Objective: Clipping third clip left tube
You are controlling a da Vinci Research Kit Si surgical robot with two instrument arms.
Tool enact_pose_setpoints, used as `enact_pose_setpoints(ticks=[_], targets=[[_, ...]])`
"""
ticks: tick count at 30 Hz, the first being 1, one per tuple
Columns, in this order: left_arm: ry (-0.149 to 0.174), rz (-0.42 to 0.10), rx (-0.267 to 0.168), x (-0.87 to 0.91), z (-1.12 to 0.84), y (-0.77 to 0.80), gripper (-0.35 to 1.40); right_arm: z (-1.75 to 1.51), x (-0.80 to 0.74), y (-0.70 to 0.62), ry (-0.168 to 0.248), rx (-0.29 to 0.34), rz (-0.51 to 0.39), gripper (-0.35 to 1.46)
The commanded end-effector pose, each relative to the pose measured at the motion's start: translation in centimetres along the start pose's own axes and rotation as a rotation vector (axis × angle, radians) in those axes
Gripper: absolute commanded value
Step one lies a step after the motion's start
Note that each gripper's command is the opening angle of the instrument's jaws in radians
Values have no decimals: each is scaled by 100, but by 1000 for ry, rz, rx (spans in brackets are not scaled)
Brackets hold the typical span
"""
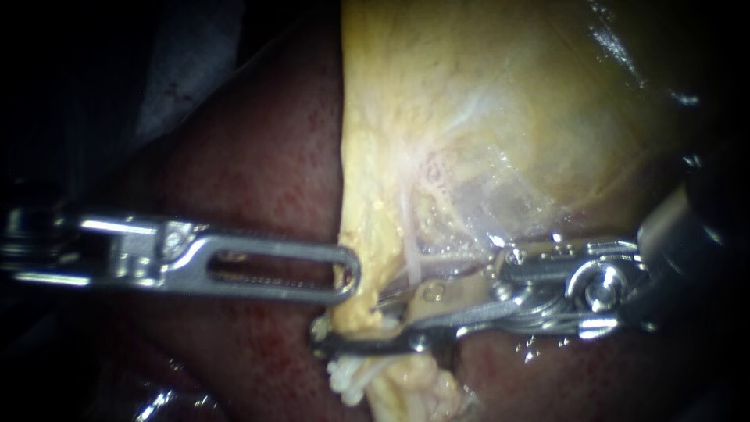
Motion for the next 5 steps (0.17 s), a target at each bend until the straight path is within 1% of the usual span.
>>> enact_pose_setpoints(ticks=[1, 5], targets=[[1, 0, 1, 0, 0, 0, -35, 0, 0, 0, 0, 0, 0, -35], [0, 0, 1, 0, 1, 0, -35, 0, 0, 0, 0, 0, 0, -34]])
